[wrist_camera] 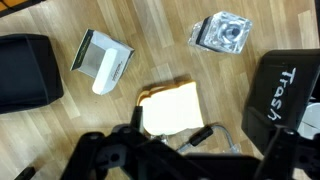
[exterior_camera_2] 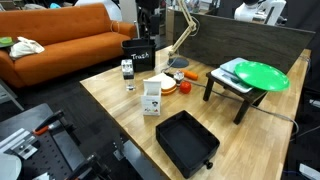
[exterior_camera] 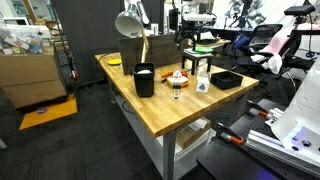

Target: Place the red ball inside the black pot

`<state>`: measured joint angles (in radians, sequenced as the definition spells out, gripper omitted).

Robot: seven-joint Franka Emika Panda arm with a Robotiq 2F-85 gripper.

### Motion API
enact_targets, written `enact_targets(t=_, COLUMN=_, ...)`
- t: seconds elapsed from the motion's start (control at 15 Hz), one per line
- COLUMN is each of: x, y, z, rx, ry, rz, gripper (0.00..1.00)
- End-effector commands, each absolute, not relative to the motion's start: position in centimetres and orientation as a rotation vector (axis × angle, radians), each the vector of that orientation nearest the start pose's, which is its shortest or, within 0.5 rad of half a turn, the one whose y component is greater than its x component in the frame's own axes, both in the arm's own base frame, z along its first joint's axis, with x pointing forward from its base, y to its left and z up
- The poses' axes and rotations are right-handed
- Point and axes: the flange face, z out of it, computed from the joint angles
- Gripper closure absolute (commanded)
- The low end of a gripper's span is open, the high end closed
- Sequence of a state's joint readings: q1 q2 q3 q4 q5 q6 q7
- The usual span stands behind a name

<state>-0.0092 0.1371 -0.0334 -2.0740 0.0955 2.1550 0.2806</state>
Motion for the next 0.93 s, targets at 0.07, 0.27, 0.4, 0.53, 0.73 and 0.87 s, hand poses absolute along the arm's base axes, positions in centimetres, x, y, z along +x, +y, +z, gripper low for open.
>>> enact_targets(t=0.07, x=56.5, y=-2.4, z=35.8, rx=-3.013, ry=0.615, rz=0.104, gripper=0.00)
enact_targets(t=0.27, x=56.9, y=-4.1, z=35.0, rx=-2.973, ry=0.715, rz=0.103, gripper=0.00)
enact_targets(t=0.4, x=57.3, y=-5.8, z=34.3, rx=-2.951, ry=0.782, rz=0.105, gripper=0.00)
enact_targets(t=0.53, x=57.7, y=-7.2, z=33.3, rx=-2.950, ry=0.824, rz=0.118, gripper=0.00)
enact_targets(t=0.73, x=57.3, y=-7.8, z=32.6, rx=-2.970, ry=0.810, rz=0.132, gripper=0.00)
enact_targets(t=0.87, x=57.4, y=-7.8, z=32.1, rx=-2.971, ry=0.812, rz=0.142, gripper=0.00)
